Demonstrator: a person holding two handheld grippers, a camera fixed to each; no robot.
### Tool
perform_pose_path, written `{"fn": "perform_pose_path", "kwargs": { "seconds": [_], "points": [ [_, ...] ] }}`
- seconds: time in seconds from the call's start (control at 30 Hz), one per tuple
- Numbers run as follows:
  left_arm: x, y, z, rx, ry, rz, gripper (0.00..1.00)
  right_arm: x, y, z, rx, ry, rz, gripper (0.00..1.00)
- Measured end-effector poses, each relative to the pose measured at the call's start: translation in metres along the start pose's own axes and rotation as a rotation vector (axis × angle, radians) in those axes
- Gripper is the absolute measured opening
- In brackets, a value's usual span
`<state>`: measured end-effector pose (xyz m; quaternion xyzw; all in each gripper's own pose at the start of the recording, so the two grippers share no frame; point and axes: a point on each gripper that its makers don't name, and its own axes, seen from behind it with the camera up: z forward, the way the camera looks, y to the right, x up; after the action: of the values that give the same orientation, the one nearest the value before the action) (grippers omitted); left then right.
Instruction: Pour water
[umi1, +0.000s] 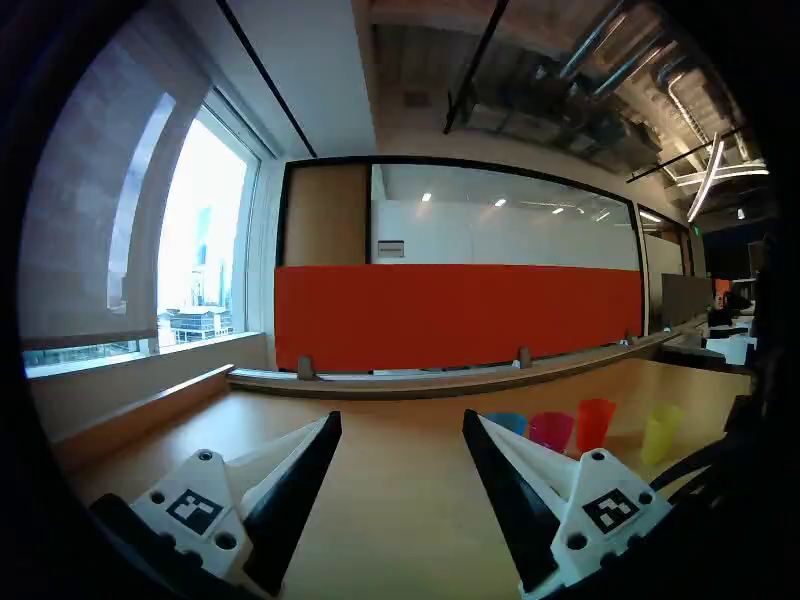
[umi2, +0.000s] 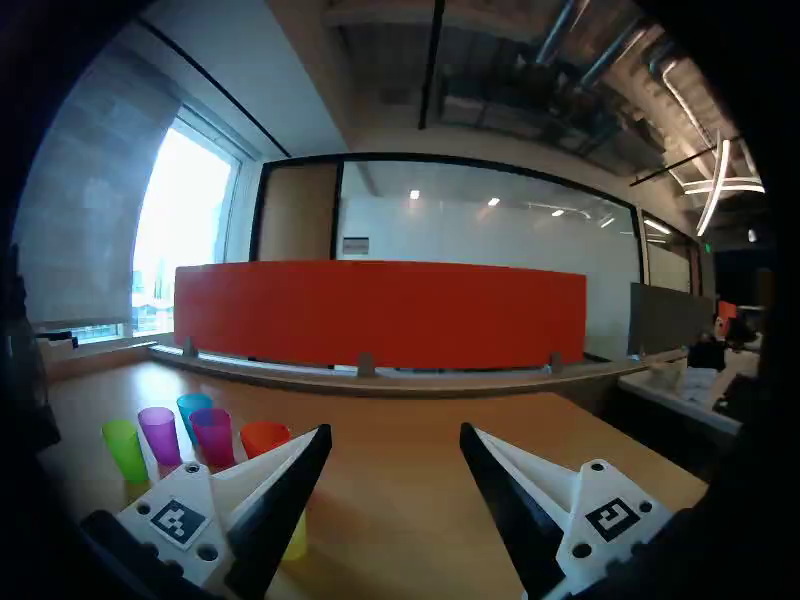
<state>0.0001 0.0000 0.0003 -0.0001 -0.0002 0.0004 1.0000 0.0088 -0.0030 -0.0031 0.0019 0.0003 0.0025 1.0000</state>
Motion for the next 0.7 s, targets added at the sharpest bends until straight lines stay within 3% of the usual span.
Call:
{"fn": "perform_pose_path", "kwargs": {
  "seconds": [0.2, 0.37, 0.7],
  "points": [
    [0.001, 0.004, 0.004, -0.011, -0.015, 0.014, 0.9, 0.008, -0.009, 0.001, 0.022, -0.001, 0.0, 0.99],
    [-0.002, 0.011, 0.006, -0.055, -0.043, 0.014, 0.89, 0.013, -0.027, 0.001, 0.075, -0.011, -0.016, 1.0],
    [-0.008, 0.02, 0.005, -0.164, -0.135, 0.048, 0.9, 0.02, -0.082, 0.002, 0.287, -0.076, -0.078, 0.99]
  ]
}}
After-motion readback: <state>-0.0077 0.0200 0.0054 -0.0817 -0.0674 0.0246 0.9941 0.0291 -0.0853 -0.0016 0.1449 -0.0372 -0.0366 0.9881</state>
